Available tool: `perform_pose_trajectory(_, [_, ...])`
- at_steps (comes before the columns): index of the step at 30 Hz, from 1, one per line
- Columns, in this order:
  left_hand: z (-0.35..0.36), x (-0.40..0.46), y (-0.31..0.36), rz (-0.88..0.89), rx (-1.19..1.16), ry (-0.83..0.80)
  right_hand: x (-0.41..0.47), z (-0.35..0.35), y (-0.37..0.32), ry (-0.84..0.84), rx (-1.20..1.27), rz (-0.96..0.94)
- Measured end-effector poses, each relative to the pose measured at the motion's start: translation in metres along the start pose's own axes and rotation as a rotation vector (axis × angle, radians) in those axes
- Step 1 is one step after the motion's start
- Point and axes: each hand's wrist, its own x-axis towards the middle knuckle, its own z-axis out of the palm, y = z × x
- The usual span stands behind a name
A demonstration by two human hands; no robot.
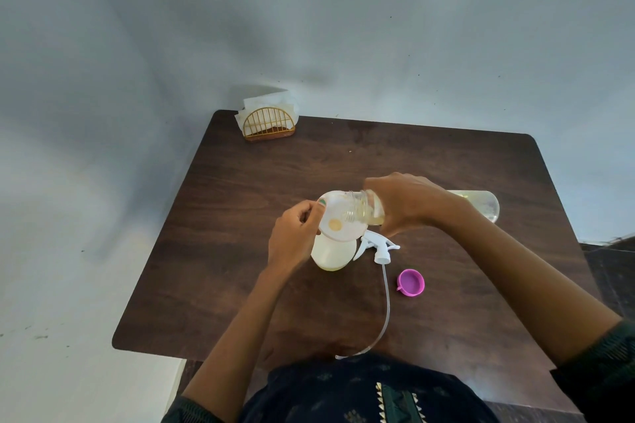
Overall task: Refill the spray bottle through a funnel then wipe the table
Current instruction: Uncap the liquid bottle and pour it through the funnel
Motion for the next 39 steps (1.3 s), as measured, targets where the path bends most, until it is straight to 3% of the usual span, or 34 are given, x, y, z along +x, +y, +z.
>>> perform_pose_trajectory(39, [-0.0015, -0.0001, 0.0014, 0.017, -0.015, -0.013, -0.0018, -0.0048, -0.0033, 0.014, -0.053, -0.039])
